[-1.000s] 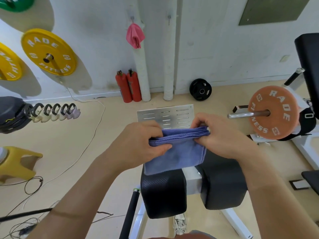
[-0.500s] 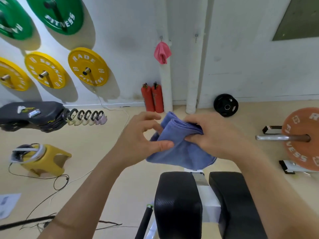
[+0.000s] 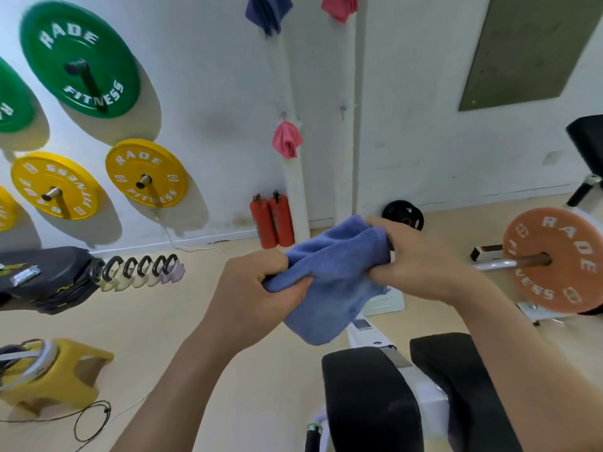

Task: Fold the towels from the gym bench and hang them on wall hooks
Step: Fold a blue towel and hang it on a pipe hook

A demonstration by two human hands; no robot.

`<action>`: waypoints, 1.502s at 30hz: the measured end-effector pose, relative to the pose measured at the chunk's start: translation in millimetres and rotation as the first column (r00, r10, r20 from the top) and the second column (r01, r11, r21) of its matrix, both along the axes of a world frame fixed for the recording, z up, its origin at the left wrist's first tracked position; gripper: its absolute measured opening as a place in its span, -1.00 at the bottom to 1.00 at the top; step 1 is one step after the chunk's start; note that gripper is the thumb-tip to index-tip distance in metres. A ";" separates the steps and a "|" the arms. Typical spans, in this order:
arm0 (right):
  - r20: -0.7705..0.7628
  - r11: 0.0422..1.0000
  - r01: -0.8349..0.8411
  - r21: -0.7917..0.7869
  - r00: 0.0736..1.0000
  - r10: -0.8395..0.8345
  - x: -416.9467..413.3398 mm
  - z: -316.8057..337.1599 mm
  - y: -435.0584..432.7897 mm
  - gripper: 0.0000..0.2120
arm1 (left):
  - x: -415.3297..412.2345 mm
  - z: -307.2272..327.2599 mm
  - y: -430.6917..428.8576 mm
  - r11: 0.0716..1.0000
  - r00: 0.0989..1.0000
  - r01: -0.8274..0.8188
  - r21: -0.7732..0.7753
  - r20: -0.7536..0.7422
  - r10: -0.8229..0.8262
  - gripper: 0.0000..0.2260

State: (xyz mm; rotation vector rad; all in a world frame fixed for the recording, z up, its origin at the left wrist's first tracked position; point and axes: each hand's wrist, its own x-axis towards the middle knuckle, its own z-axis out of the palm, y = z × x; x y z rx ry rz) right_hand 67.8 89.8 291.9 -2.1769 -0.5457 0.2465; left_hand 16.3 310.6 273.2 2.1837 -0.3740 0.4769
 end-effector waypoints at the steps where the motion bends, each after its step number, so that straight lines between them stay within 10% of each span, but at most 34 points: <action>1: -0.088 0.994 -0.003 0.106 0.996 0.012 -6.8 0.2 9.9 -0.72 | -5.8 -1.7 13.5 1.000 1.000 0.019 -0.009 -0.002 -0.019 -0.59; 7: -0.282 0.912 0.144 0.385 0.959 -0.033 -65.5 -11.1 116.8 -0.81 | -53.5 -1.0 126.5 0.985 0.978 0.172 -0.015 -0.116 -0.173 -0.79; 12: 0.119 0.952 0.251 0.172 0.954 -0.274 -119.7 -6.3 203.6 -0.80 | -75.1 0.1 208.3 0.925 0.920 0.281 0.254 -0.346 -0.185 -0.66; 16: 0.318 0.976 0.197 0.092 0.923 -0.216 -143.8 6.7 236.2 -0.78 | -75.1 8.4 213.4 0.915 0.849 0.391 -0.096 -0.347 -0.399 -0.63; 19: 0.338 0.959 0.282 0.022 0.901 -0.273 -151.0 12.4 238.5 -0.78 | -81.0 13.5 199.8 0.931 0.916 0.355 -0.078 -0.170 -0.364 -0.83; 23: 0.084 0.955 0.276 -0.109 0.960 -0.268 -163.8 11.2 206.2 -0.84 | -86.1 14.0 192.2 0.925 0.930 0.359 -0.126 -0.037 -0.366 -0.85; 28: -0.445 0.712 0.440 0.548 0.874 -0.197 -190.8 -25.8 168.5 -0.64 | -98.0 5.7 170.1 0.844 0.935 0.299 -0.445 -0.040 -0.352 -0.85; 31: -0.511 0.635 0.464 0.618 0.851 -0.123 -208.7 -38.9 164.6 -0.56 | -110.2 -5.5 154.9 0.818 0.961 0.138 -0.559 -0.124 -0.248 -0.85; 34: -0.419 0.818 0.335 0.468 0.899 -0.128 -219.2 -36.7 166.5 -0.48 | -114.6 -15.3 147.0 0.726 0.948 -0.063 -0.685 -0.269 -0.172 -0.80; 45: -0.046 0.725 0.385 0.571 0.896 -0.441 -154.0 -33.8 229.6 -0.48 | -44.6 -50.0 169.0 0.274 0.827 -0.285 -0.918 -0.381 -0.415 -0.70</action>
